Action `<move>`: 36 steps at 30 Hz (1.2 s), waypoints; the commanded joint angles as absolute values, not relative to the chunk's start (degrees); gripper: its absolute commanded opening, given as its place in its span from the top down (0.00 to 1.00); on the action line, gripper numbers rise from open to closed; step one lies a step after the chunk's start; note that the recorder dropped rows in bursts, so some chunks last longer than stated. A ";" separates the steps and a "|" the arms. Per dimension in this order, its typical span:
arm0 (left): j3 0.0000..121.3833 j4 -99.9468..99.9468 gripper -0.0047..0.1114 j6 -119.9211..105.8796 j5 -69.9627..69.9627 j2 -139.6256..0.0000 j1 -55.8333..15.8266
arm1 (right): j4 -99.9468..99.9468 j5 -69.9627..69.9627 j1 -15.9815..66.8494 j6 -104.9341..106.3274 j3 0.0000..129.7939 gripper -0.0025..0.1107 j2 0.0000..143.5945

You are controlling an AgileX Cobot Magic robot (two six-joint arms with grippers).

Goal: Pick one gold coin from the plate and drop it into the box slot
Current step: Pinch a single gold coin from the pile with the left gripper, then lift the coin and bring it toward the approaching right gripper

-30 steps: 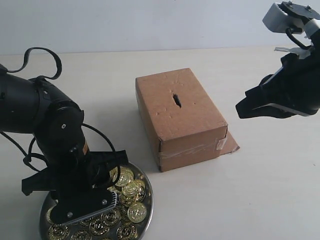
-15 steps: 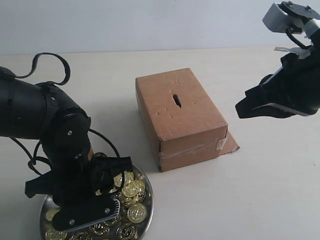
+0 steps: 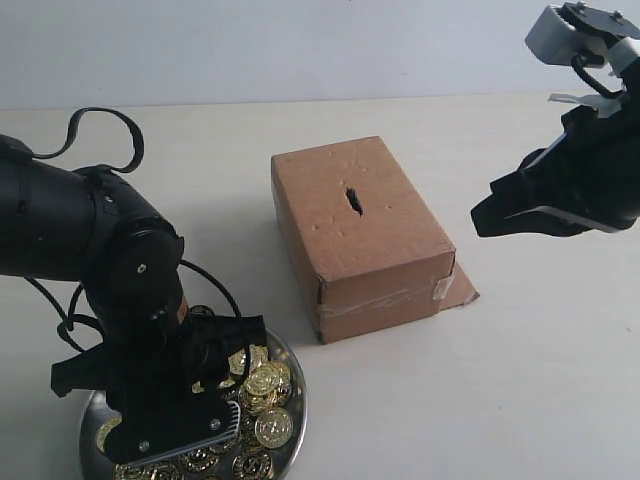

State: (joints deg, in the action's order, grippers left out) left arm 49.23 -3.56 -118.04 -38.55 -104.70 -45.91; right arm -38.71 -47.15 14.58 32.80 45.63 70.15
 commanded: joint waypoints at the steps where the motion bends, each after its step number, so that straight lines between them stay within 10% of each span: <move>1: 48.67 -1.99 0.51 -117.95 -37.97 -105.81 -46.42 | -39.00 -47.05 14.71 33.29 45.54 0.98 69.97; 28: 48.67 -2.54 0.64 -101.57 -38.19 -93.88 -47.39 | -40.21 -47.67 14.71 33.42 45.54 0.98 69.97; 36: 48.67 -6.37 0.64 -75.66 -44.03 -82.90 -45.70 | -79.37 -48.13 14.71 60.57 32.79 0.98 70.08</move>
